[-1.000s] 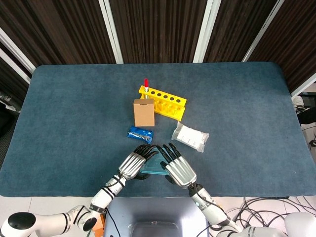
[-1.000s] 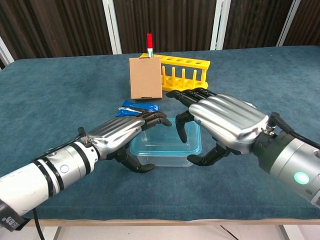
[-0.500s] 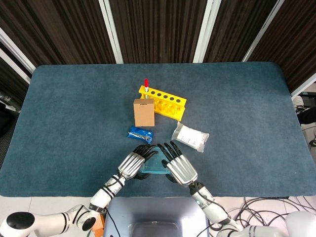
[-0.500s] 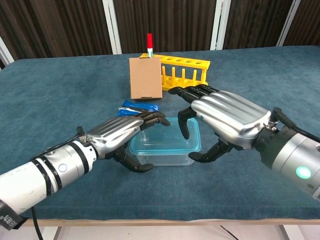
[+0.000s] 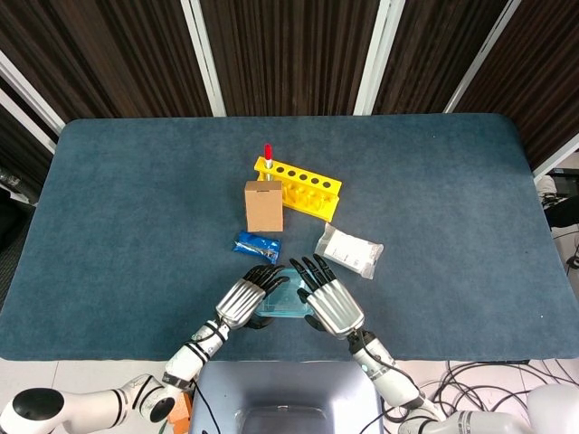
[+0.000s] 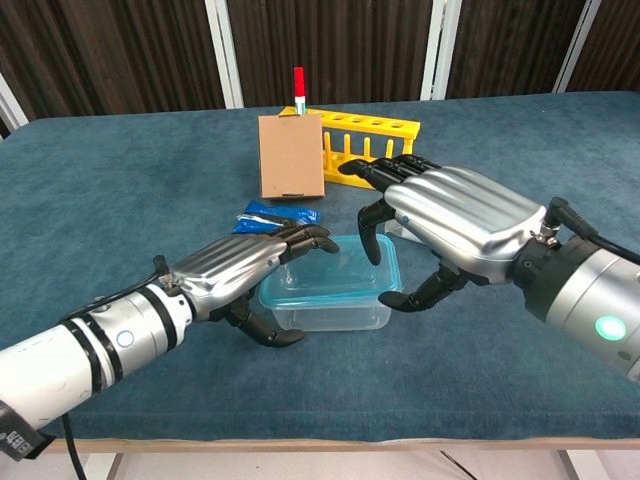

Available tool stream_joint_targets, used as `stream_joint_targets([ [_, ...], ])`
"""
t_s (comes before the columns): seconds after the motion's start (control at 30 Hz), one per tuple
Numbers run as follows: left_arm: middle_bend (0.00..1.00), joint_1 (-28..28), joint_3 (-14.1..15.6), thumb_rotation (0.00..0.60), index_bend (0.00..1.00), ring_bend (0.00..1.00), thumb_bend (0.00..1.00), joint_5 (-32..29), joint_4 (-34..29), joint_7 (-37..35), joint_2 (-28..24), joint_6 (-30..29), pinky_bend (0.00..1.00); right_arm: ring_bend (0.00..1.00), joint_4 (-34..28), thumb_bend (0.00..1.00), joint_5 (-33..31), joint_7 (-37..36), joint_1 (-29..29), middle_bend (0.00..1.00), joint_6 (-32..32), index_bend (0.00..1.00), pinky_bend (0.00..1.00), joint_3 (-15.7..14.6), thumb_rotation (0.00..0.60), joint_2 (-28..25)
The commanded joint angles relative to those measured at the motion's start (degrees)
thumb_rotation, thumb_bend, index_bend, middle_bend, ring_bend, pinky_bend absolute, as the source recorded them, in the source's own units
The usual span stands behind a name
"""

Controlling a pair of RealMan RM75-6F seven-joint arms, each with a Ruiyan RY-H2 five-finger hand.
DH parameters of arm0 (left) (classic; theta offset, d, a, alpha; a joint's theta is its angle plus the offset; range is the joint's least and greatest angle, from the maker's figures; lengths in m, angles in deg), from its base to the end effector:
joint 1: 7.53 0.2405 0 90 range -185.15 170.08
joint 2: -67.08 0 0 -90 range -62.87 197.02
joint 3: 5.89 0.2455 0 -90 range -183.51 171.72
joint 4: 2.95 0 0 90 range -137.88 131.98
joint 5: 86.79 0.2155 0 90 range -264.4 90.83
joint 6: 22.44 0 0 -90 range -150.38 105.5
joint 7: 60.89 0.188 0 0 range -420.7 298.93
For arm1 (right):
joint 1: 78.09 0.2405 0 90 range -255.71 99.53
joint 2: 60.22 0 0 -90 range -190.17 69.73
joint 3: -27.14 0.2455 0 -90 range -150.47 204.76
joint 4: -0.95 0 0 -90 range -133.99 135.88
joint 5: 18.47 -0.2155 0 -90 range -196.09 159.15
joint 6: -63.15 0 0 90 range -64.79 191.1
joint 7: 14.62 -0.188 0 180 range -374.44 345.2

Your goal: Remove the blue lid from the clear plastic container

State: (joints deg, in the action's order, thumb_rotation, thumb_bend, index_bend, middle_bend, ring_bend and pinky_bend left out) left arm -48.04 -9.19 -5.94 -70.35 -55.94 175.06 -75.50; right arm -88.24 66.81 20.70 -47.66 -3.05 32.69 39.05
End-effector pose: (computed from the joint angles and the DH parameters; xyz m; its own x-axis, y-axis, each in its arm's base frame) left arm -0.1107 0.3116 -0.1522 0.3979 0.3983 0.8265 0.8320 -0.5363 -0.1421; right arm -0.0858 -0.2810 -0.0716 0.5223 -0.0441 0.8517 -0.7220 -0.5543 0.4140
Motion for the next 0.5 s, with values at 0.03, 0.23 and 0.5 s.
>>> stream_joint_targets([
  [0.03, 0.51, 0.05, 0.26, 0.600, 0.62, 0.24, 0.30, 0.14, 0.02, 0.24, 0.00, 0.06, 0.25, 0.00, -0.24, 0.18, 0.25, -0.12, 0.24, 0.01, -0.16, 0.54, 0.00, 0.17, 0.600, 0.03],
  [0.23, 0.51, 0.19, 0.60, 0.600, 0.62, 0.24, 0.30, 0.23, -0.05, 0.77, -0.15, 0.21, 0.25, 0.00, -0.99, 0.18, 1.78, -0.04, 0.93, 0.01, -1.31, 0.52, 0.00, 0.75, 0.600, 0.03],
  [0.5, 0.51, 0.30, 0.78, 0.600, 0.62, 0.24, 0.30, 0.26, -0.68, 1.04, -0.85, 0.43, 0.25, 0.00, -1.76, 0.18, 2.85, -0.70, 1.56, 0.01, -2.46, 0.51, 0.00, 1.56, 0.600, -0.18],
])
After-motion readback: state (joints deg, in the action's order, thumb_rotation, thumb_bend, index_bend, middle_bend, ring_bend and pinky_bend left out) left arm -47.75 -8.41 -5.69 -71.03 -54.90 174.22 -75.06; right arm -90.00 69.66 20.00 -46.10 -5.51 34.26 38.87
